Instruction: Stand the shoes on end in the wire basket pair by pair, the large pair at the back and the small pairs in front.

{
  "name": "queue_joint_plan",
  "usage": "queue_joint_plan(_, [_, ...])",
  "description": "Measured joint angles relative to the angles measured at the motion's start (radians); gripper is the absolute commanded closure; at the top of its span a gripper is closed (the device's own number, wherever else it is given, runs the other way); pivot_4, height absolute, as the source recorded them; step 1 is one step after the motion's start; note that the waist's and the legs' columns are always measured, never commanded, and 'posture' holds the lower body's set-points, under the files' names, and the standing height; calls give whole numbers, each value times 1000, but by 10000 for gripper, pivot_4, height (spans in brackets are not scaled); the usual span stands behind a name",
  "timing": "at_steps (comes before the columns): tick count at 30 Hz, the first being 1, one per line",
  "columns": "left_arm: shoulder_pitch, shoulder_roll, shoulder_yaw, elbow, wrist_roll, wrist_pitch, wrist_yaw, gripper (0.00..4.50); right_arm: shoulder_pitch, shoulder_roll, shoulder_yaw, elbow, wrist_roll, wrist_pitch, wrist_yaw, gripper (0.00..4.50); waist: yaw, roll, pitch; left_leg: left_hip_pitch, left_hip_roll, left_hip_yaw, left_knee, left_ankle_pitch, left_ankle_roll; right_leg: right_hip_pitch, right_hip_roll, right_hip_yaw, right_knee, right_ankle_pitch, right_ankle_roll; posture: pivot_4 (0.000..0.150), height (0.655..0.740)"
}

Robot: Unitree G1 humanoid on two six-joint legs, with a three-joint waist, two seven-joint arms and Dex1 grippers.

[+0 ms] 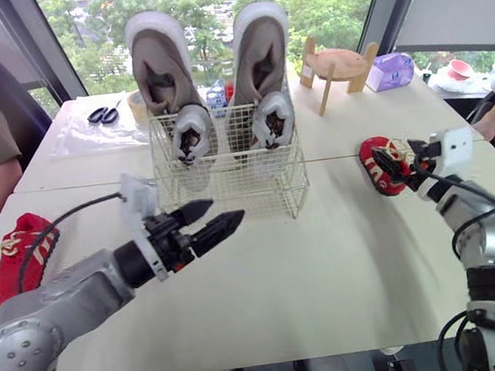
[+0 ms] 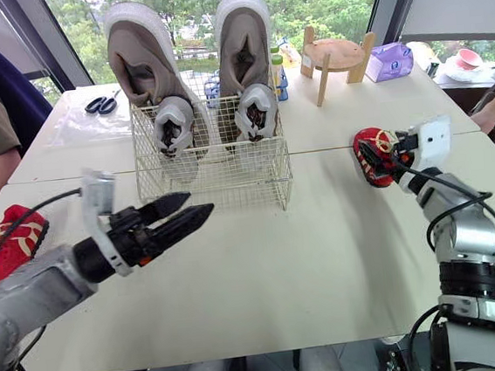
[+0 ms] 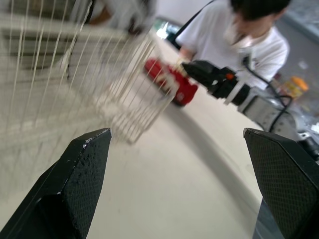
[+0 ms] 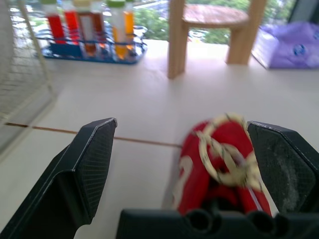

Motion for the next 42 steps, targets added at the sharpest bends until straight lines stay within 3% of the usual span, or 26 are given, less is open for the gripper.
queue_joint_plan(7, [-13,-27,-9,16,-60,-31,-52,1422,-1,25,-8,66,-9,-48,-56,0,0,0,0,1,0,0,0,0,0,1,1,0,-1,0,0,1500,7400])
queue_joint_plan(20, [4,-22,-30,16,-44,-49,-88,1422,-47,60,-1,314,-22,-146,-59,0,-1,0,0,1,1,0,0,0,0,1,1,0,-1,0,0,1500,7400])
queue_joint_plan(23, [3,3,-31,18,-41,-49,-65,0,-73,74,0,382,-26,-182,-57,8457,-3,0,0,1,1,0,0,0,0,1,2,0,-1,0,0,1500,7400])
queue_joint_plan(27, [0,69,-21,42,-49,-47,-8,0,-97,86,-1,424,-33,-229,-68,27790,-5,0,0,1,1,0,0,0,0,1,1,0,-1,0,0,1500,7400])
queue_joint_plan(29, [-9,94,3,77,-67,-47,4,0,-102,91,-1,431,-36,-248,-74,34020,-7,0,0,1,1,0,0,0,0,1,2,0,-1,0,0,1500,7400])
queue_joint_plan(34, [-74,155,55,170,-78,-29,-71,0,-124,108,-1,430,-33,-256,-90,35442,-18,1,1,1,1,0,0,0,0,1,2,0,-1,0,0,1500,7400])
queue_joint_plan(36, [-115,143,97,220,-144,-37,-111,0,-183,100,-2,427,-22,-241,-91,35442,-23,4,2,-1,1,0,0,0,0,-1,2,0,-1,0,0,1500,7400])
queue_joint_plan(42, [-364,129,195,383,-314,-78,-149,0,-628,-91,-1,299,64,-207,55,35442,-23,13,8,-2,1,-1,-4,0,0,-4,4,-1,0,0,2,1500,7400])
